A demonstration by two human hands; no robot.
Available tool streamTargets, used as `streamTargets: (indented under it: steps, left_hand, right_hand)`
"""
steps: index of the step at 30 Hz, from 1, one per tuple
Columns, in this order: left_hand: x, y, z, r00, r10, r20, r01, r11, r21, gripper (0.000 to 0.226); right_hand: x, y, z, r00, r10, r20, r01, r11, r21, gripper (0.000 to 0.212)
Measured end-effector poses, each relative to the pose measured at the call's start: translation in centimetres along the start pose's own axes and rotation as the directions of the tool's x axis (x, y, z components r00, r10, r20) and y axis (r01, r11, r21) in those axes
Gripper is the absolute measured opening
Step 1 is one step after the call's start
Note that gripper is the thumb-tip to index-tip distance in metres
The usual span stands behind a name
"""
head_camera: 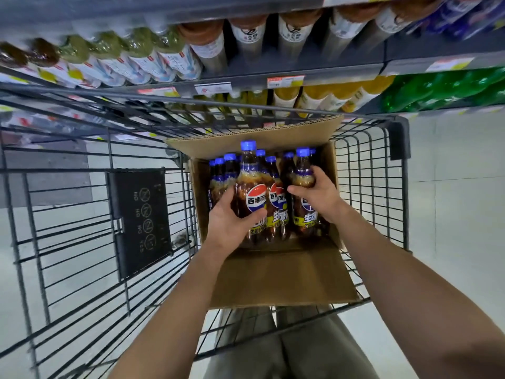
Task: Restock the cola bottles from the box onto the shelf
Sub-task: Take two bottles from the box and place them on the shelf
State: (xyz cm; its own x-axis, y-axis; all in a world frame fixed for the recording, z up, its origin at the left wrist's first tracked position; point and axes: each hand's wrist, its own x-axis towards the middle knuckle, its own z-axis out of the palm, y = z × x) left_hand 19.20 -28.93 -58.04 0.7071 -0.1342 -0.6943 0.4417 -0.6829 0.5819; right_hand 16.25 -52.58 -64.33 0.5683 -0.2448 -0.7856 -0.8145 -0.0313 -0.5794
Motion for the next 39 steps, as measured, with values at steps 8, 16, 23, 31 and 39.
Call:
streamTargets:
  steps: [8, 16, 23, 31, 39]
  left_hand:
    - [-3.6, 4.4, -1.7, 0.991, 0.13, -0.033, -0.131, 0.99, -0.054, 0.088]
    - [-10.0, 9.0, -3.9, 0.97, 0.233, -0.073, -0.242, 0.954, -0.176, 0.087]
    - [-17.8, 11.6, -6.0, 0.892, 0.436, -0.116, -0.45, 0.881, -0.149, 0.079]
    - [-28.1, 13.9, -7.9, 0.761, 0.629, -0.159, -0.645, 0.76, -0.079, 0.073]
    - [-35.7, 18.6, -6.9, 0.671, 0.729, -0.134, -0.74, 0.668, -0.074, 0.069]
  right_hand:
    - [-6.2, -5.7, -3.3, 0.995, -0.077, 0.069, 0.054, 0.955, 0.291, 0.059]
    - [-15.7, -11.9, -5.7, 0.933, -0.356, -0.056, 0.355, 0.877, 0.323, 0.042]
    - [-26.2, -14.0, -6.6, 0.839, -0.528, -0.133, 0.544, 0.806, 0.233, 0.047]
    - [-38.7, -12.2, -8.9, 0.783, -0.605, -0.144, 0.618, 0.73, 0.291, 0.041]
    - [-46.8, -10.9, -14.2, 0.766, -0.621, -0.164, 0.622, 0.652, 0.434, 0.046]
